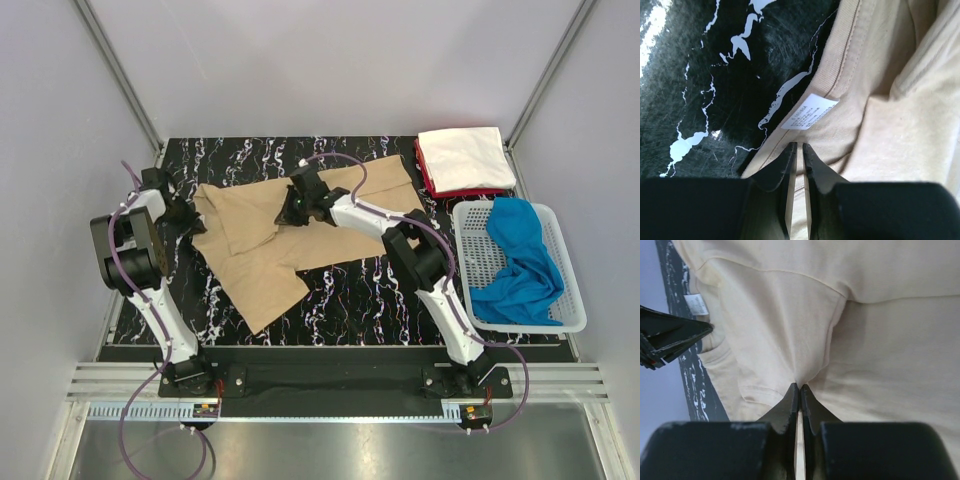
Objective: Fold and stack the t-shirts
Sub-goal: Fold the tshirt
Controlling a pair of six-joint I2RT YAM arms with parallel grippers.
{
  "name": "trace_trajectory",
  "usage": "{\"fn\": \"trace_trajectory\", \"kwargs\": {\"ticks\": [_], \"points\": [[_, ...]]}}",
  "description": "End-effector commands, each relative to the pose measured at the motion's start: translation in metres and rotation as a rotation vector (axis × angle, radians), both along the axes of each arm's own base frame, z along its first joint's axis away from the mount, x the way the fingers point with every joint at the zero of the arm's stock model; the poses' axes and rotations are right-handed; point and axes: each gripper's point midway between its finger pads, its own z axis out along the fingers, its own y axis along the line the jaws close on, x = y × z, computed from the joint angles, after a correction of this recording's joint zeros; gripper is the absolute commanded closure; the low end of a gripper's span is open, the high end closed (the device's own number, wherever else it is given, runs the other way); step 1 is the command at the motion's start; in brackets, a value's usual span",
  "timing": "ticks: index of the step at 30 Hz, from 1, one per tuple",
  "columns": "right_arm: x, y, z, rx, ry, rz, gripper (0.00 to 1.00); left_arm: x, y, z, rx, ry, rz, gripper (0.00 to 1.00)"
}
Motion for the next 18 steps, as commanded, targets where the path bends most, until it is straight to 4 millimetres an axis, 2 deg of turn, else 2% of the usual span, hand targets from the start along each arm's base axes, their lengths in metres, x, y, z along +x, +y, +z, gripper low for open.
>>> {"fn": "trace_trajectory", "kwargs": {"ticks": [1,4,6,9,11,13,16,17,18], "points": [[0.004,-0.019,0.033,-0.005,-0.028,0.018,0.93,0.005,0.017,-0.006,0.057,0.004,0.003,0.82],[0.004,-0.021,0.031,0.014,0.002,0.064,0.86,0.006,0.017,-0.005,0.058,0.008,0.008,0.82],[0.005,-0.021,0.029,0.019,0.013,0.077,0.77,0.011,0.021,0.002,0.074,-0.005,0.005,0.81],[0.003,-0.02,0.033,0.017,0.001,0.101,0.65,0.021,0.029,0.028,0.109,-0.036,0.004,0.78],[0.002,-0.02,0.039,0.021,-0.014,0.122,0.6,0.032,0.032,0.052,0.124,-0.09,0.009,0.74],[0.0,-0.019,0.04,0.025,-0.015,0.136,0.58,0.05,0.03,0.085,0.12,-0.186,0.003,0.71],[-0.002,-0.018,0.036,0.024,-0.009,0.146,0.57,0.08,0.006,0.116,0.064,-0.317,-0.094,0.67],[0.0,-0.019,0.034,0.021,-0.01,0.146,0.59,0.087,-0.007,0.112,0.035,-0.321,-0.133,0.67],[-0.001,-0.017,0.034,0.022,-0.011,0.15,0.62,0.093,-0.018,0.117,-0.004,-0.35,-0.177,0.67]]}}
